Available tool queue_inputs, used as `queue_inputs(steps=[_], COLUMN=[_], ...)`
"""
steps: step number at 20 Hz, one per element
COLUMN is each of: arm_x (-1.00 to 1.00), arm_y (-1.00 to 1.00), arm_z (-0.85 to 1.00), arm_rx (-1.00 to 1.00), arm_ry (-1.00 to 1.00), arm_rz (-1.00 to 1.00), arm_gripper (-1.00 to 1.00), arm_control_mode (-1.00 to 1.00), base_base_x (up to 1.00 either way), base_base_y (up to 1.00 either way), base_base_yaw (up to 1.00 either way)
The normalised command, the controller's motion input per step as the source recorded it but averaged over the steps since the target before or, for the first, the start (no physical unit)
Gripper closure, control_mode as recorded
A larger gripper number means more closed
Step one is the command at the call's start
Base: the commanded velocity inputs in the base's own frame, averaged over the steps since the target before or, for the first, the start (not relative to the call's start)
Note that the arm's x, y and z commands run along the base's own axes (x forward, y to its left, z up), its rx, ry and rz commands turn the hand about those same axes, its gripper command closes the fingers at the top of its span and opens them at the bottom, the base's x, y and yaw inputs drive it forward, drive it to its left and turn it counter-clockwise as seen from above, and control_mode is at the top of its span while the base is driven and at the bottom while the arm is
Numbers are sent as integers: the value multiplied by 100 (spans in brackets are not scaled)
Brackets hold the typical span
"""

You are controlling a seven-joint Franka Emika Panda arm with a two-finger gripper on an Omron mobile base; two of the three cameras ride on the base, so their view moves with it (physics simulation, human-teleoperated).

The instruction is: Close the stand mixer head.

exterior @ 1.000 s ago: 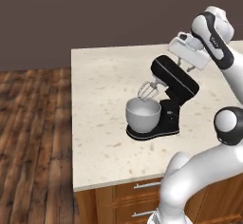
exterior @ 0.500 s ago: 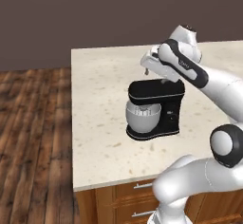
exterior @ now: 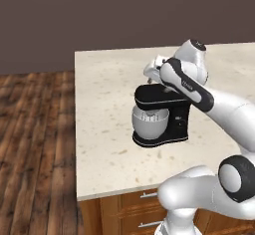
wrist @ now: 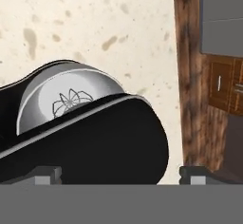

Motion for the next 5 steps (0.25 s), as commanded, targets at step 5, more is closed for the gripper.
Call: queue_inputs(steps=[5], arm_x=[0], arm_y=[0], arm_z=[0], arm_rx=[0], arm_ry=[0], arm_rz=[0], arm_gripper=[-100], arm_control_mode=[-100], base_base_x=[0], base_base_y=[0], base_base_yaw=[0])
